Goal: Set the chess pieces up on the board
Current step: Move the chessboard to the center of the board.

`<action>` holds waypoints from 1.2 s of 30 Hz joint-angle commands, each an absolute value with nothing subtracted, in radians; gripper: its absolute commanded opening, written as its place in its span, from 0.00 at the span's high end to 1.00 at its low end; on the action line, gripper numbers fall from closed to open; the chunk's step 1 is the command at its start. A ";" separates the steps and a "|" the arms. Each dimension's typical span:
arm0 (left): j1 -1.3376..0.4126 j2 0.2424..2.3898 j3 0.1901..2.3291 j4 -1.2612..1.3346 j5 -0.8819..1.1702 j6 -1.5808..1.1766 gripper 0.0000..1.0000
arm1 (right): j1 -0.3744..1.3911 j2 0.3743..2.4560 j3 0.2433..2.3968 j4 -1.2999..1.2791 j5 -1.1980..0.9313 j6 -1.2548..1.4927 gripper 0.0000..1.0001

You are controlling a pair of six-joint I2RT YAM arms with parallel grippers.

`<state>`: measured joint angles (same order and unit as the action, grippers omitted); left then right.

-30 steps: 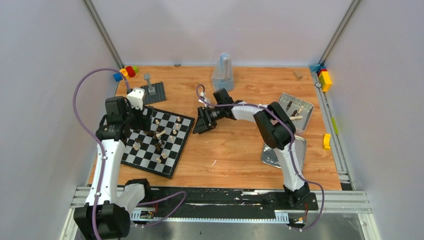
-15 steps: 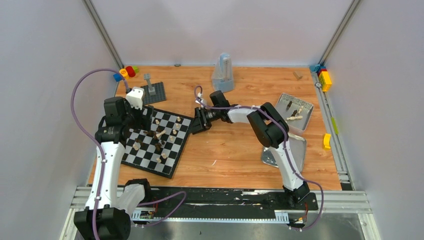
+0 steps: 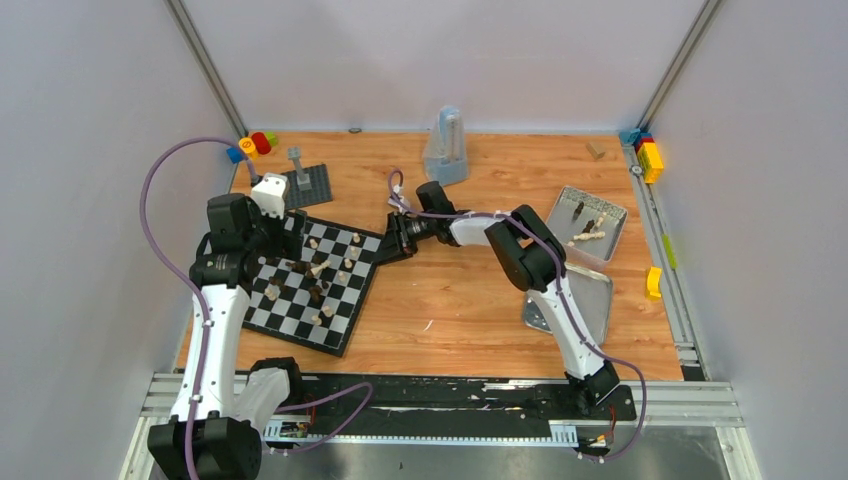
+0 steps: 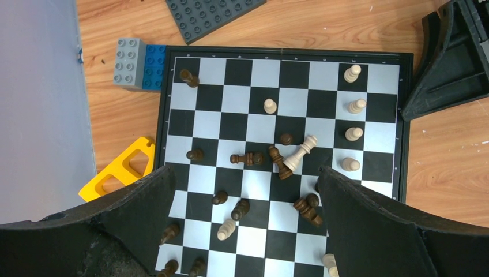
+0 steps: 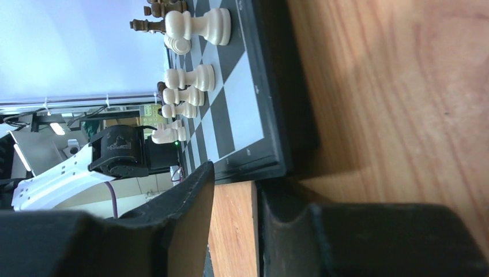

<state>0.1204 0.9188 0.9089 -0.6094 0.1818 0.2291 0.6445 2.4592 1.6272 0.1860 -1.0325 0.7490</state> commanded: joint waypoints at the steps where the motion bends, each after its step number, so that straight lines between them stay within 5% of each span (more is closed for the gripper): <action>1: 0.128 0.890 0.914 -0.582 0.190 0.209 0.00 | 0.648 2.491 1.667 0.264 -1.053 0.812 0.73; 10: 0.128 0.889 0.907 -0.577 0.194 0.219 0.00 | 0.585 2.443 1.602 0.309 -1.059 0.833 1.00; 26: 0.128 0.888 0.922 -0.602 0.229 0.268 0.00 | 0.313 2.163 1.301 -0.141 -1.008 0.384 1.00; 36: 0.127 0.944 0.893 -0.584 0.265 0.344 0.00 | 0.103 2.094 1.295 -0.500 -0.877 0.082 0.96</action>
<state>0.1204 0.9100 0.9051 -0.6094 0.2298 0.2947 0.1524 2.1407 1.2831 -0.3851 -1.0222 0.3130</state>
